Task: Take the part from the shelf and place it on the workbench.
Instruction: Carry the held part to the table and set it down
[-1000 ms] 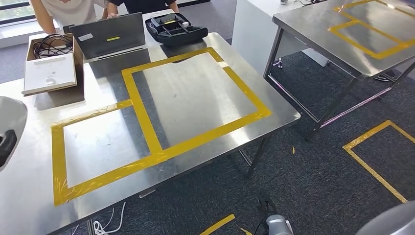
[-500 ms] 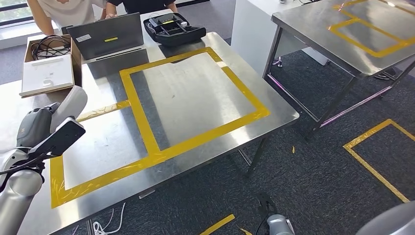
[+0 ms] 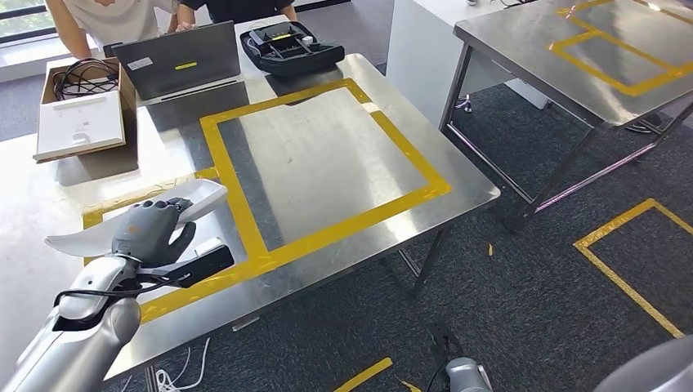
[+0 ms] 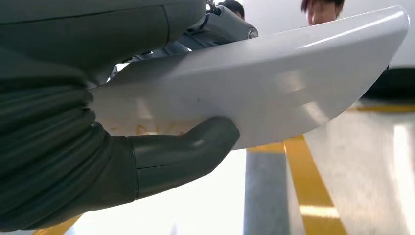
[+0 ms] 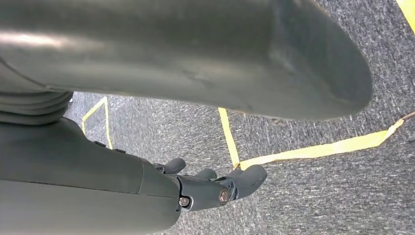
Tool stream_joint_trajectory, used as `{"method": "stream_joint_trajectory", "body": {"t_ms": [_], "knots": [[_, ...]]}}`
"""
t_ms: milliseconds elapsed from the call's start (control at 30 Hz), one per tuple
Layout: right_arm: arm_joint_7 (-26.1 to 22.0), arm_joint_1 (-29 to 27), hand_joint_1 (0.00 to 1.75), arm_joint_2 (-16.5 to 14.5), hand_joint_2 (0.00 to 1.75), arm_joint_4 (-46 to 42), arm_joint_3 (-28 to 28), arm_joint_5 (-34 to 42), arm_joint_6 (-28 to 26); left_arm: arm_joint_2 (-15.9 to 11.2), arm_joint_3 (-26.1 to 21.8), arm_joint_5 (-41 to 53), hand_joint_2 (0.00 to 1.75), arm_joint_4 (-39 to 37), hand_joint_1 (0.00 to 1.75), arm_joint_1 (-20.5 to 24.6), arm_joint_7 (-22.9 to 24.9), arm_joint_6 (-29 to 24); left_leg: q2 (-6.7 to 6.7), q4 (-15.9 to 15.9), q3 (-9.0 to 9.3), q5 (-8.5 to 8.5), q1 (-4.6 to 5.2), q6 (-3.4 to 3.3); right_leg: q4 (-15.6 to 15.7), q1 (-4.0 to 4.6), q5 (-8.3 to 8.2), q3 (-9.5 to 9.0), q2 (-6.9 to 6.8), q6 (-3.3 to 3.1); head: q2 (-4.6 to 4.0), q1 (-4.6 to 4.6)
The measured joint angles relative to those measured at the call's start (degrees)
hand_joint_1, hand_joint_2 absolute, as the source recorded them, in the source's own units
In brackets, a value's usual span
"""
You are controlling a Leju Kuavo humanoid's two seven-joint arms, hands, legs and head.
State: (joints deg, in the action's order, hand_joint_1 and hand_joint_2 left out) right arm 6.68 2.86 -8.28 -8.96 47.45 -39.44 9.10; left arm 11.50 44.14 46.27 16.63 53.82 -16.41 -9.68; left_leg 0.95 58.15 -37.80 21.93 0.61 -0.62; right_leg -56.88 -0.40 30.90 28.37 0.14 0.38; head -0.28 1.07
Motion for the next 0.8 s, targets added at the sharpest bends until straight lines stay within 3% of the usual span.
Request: {"method": "stream_joint_trajectory", "body": {"t_ms": [367,467,533,600,667,700,733,767,800], "knots": [[-1.2,-0.6,0.0,0.3,0.0,0.0,0.0,-0.4,0.8,-0.5,1.5,-0.9,1.75,-2.0,1.75,-1.6,1.2,1.2,0.02,0.0,0.0,0.0,0.0,0.0,-0.1,0.0,0.02,0.01,-0.01,0.0,0.0,0.0],[-1.7,-0.7,0.0,0.3,0.0,0.0,0.0,-0.6,1.3,-0.9,1.5,-0.9,1.75,-2.2,1.75,-1.6,1.4,1.0,0.03,-0.2,0.07,0.29,0.3,-0.59,0.5,-0.31,-0.04,-0.22,-0.07,0.45,0.0,-0.01],[-2.0,-0.6,0.0,0.3,0.0,0.0,0.0,-0.8,1.5,-1.0,1.6,-0.7,1.75,-2.1,1.75,-1.6,1.9,1.0,-0.12,-1.4,0.95,0.02,0.0,-1.13,0.0,-0.37,0.23,-0.33,-0.15,0.85,0.0,0.04],[-2.1,-0.6,0.0,0.4,0.0,0.0,0.0,-1.0,1.6,-1.1,1.6,-0.6,1.75,-2.2,1.75,-1.4,2.3,1.0,-0.37,-2.5,1.82,-0.32,-0.39,-1.37,-4.3,-0.33,2.38,1.63,-0.13,1.12,0.0,0.14],[-2.1,-0.6,0.0,0.5,0.0,0.0,0.0,-1.1,1.6,-1.1,1.6,-0.6,1.75,-2.2,1.75,-1.4,2.5,1.2,-0.53,-2.5,1.94,-0.22,-0.38,-1.41,-11.9,-0.49,5.81,6.08,-0.06,1.47,0.0,0.21],[-2.1,-0.7,0.0,0.5,0.0,0.0,0.0,-1.2,1.6,-1.2,1.6,-0.6,1.75,-2.2,1.75,-1.5,2.6,1.3,-0.57,-2.4,1.93,-0.12,-0.44,-1.31,-14.9,-0.67,6.6,8.06,-0.06,1.68,0.0,0.24],[-2.1,-0.8,0.0,0.6,0.0,0.0,0.0,-1.3,1.6,-1.3,1.6,-0.6,1.75,-2.3,1.75,-1.6,2.6,1.5,-0.62,-2.2,1.92,0.01,-0.57,-1.12,-16.0,-0.89,6.19,9.12,-0.06,1.89,0.0,0.25],[-2.0,-0.8,0.0,0.6,0.0,0.0,0.0,-1.4,1.6,-1.4,1.6,-0.6,1.75,-2.3,1.75,-1.7,2.6,1.5,-0.7,-1.8,1.88,0.22,-0.8,-0.8,-14.7,-1.18,4.5,8.96,-0.12,2.19,0.0,0.28],[-2.0,-0.9,0.0,0.7,0.0,0.0,0.0,-1.5,1.6,-1.5,1.6,-0.6,1.75,-2.3,1.75,-1.7,2.6,1.6,-0.78,-1.2,1.78,0.54,-1.13,-0.35,-11.3,-1.57,2.04,7.71,-0.3,2.61,0.0,0.28]]}}
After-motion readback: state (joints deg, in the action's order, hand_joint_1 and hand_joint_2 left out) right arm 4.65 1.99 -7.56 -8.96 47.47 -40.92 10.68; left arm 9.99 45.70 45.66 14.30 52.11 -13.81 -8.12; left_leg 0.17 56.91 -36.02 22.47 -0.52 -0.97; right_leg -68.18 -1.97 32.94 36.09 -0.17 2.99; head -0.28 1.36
